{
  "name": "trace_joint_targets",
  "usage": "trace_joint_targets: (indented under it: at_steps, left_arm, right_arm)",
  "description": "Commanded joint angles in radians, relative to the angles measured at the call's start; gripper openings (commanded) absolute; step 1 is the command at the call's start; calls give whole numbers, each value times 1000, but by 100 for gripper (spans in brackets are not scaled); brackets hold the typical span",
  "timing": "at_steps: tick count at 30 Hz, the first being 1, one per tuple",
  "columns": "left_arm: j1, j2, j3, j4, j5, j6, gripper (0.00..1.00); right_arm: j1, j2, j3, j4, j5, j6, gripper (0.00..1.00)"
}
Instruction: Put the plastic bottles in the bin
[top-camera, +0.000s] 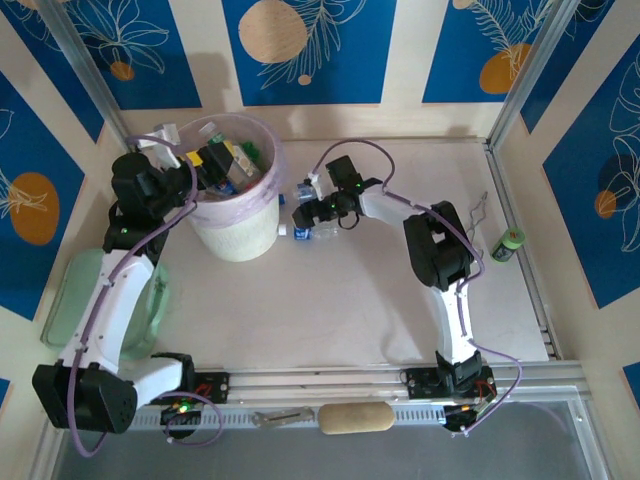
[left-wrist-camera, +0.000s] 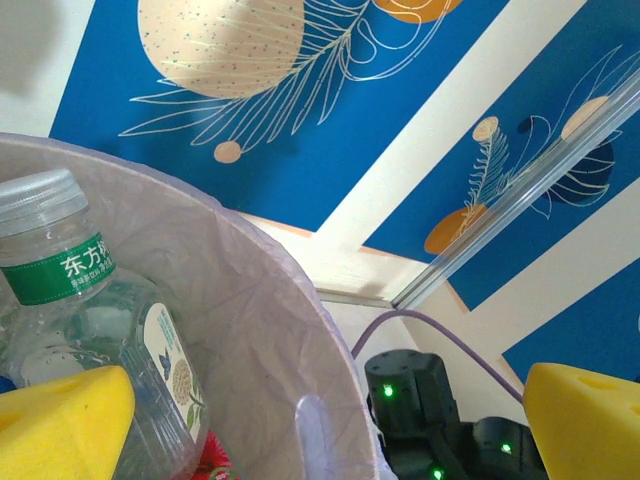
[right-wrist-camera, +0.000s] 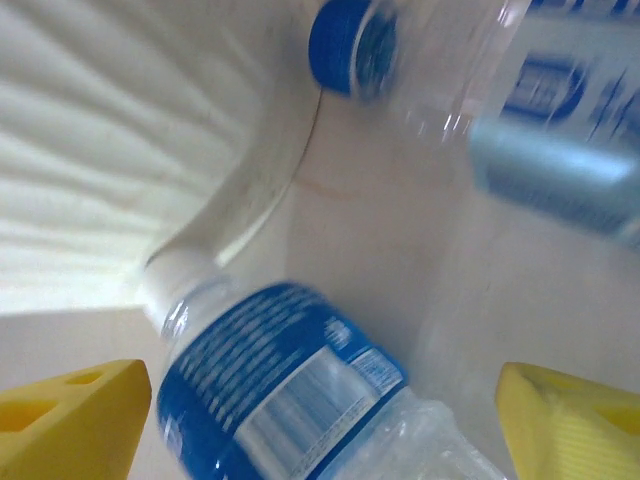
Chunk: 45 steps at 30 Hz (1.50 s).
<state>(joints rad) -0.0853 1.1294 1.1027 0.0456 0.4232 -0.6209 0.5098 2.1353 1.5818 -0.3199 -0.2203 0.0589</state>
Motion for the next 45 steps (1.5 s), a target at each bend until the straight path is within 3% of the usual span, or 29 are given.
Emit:
trace_joint_targets:
  at_steps: [1,11,21,30,36,39,41,45]
  left_arm:
    - [-2,2,16,41,18,-3,100]
    - [-2,7,12,54,24,-16,100]
    - [-2,-16,16,27,-3,-5,100]
    - [-2,-5,19,34,6,-19,100]
    - [-2,-20,24,-20,-64,0,100]
    - [-2,-29,26,-46,-99,11,100]
    - [-2,-26,34,-53,-92,14,100]
    - [-7,-6,67,-74,-63,27,100]
  right_arm:
    - [33,-92,-51,-42,31,-47,90]
    - [162,-106,-116,-89,291,-168,91]
    - [217,-93,-151,-105,406,-222,91]
    - [241,-106,-209,-113,433,-184,89]
    - [238,-136,-238,-70,400,-160,81]
    - [237,-160,-259,-35,398,-141,70]
    - [231,-180,-278,-6,400,-128,63]
    - [216,-243,-318,44,403,-100,58]
